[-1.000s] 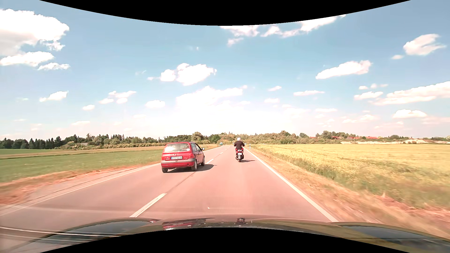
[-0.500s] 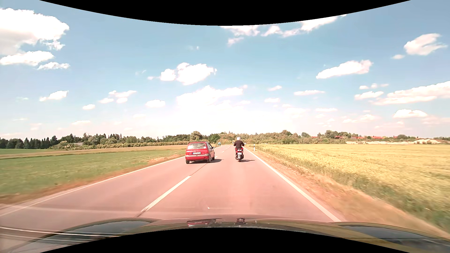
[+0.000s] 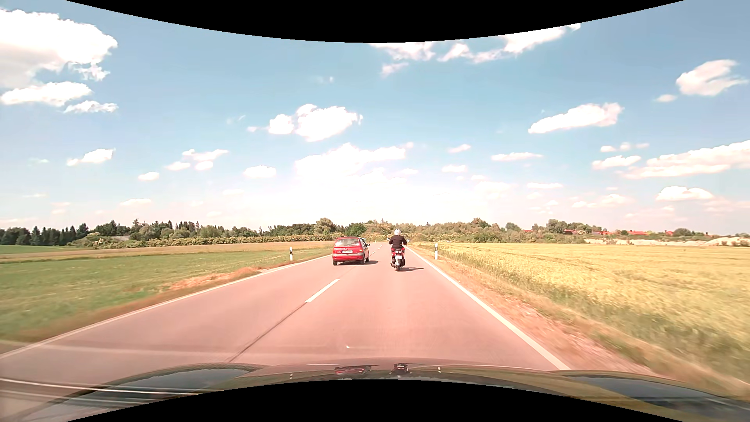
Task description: Follow the waypoints while adhering to traffic rules and regulations
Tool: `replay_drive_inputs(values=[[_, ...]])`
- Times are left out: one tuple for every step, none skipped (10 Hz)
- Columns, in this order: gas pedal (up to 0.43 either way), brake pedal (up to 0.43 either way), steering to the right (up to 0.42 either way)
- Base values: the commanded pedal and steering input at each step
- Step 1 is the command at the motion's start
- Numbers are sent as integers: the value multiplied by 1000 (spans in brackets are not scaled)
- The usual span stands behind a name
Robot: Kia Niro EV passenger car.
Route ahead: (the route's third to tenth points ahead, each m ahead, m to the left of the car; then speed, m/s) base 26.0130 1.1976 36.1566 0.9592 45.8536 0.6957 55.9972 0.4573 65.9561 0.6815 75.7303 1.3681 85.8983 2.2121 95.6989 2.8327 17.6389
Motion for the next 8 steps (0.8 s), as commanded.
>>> replay_drive_inputs(values=[[130, 12, -1], [138, 12, -1], [138, 12, 0], [138, 12, 0], [169, 12, 0], [169, 12, 0], [169, 12, 0], [177, 12, 0]])
